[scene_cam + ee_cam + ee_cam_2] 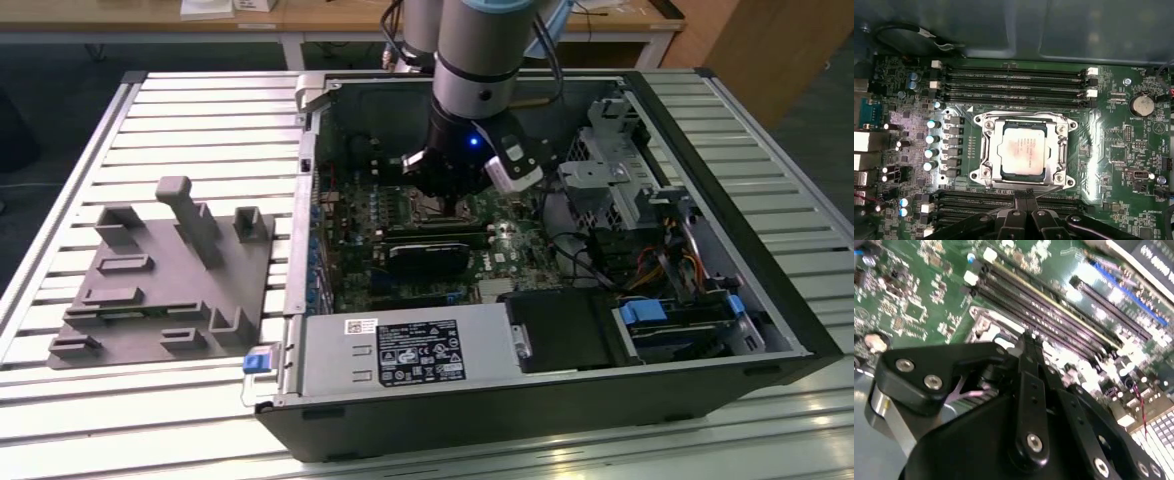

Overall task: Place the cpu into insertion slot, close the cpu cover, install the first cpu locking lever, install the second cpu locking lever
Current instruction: 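Install the second cpu locking lever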

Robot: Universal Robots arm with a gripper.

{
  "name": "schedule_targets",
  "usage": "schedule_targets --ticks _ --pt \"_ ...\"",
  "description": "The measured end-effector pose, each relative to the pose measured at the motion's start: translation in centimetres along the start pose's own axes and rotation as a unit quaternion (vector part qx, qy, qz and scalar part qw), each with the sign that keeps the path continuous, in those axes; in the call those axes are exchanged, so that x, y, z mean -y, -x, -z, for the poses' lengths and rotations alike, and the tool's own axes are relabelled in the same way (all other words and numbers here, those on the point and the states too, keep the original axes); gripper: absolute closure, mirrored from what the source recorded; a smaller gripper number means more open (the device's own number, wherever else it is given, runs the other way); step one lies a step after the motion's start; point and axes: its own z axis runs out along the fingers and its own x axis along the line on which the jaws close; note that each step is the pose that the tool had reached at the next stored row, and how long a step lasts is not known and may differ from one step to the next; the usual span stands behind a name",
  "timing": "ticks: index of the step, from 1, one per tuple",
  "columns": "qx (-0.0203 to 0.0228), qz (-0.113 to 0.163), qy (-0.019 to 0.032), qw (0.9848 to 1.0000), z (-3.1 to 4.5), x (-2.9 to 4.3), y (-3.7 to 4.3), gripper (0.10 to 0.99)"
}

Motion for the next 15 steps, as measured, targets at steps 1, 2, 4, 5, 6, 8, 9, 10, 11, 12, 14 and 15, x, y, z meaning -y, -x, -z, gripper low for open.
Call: schedule_targets --ticks 1,2,4,5,6,8,9,10,11,12,14,15 --pt "0.0000 0.000 0.0003 1.0000 -0.01 0.00 -0.07 0.980" --pt "0.0001 0.000 0.0008 1.0000 -0.02 0.00 -0.13 0.980" --pt "0.0000 0.000 0.0015 1.0000 -0.06 0.00 -0.18 0.980" --pt "-0.0001 0.000 0.0017 1.0000 -0.08 0.00 -0.22 0.980" --pt "-0.0001 0.000 0.0018 1.0000 -0.09 0.00 -0.27 0.980" --pt "-0.0001 0.000 0.0026 1.0000 -0.13 0.00 -0.35 0.980" --pt "0.0000 0.000 0.0031 1.0000 -0.14 0.00 -0.39 0.980" --pt "0.0000 0.000 0.0036 1.0000 -0.15 0.00 -0.43 0.980" --pt "0.0000 0.000 0.0041 1.0000 -0.16 0.00 -0.48 0.980" --pt "0.0000 0.000 0.0044 1.0000 -0.17 0.00 -0.57 0.980" --pt "0.0001 0.000 0.0050 1.0000 -0.19 -0.01 -0.73 0.980" --pt "0.0000 0.000 0.0052 1.0000 -0.20 -0.01 -0.80 0.980"
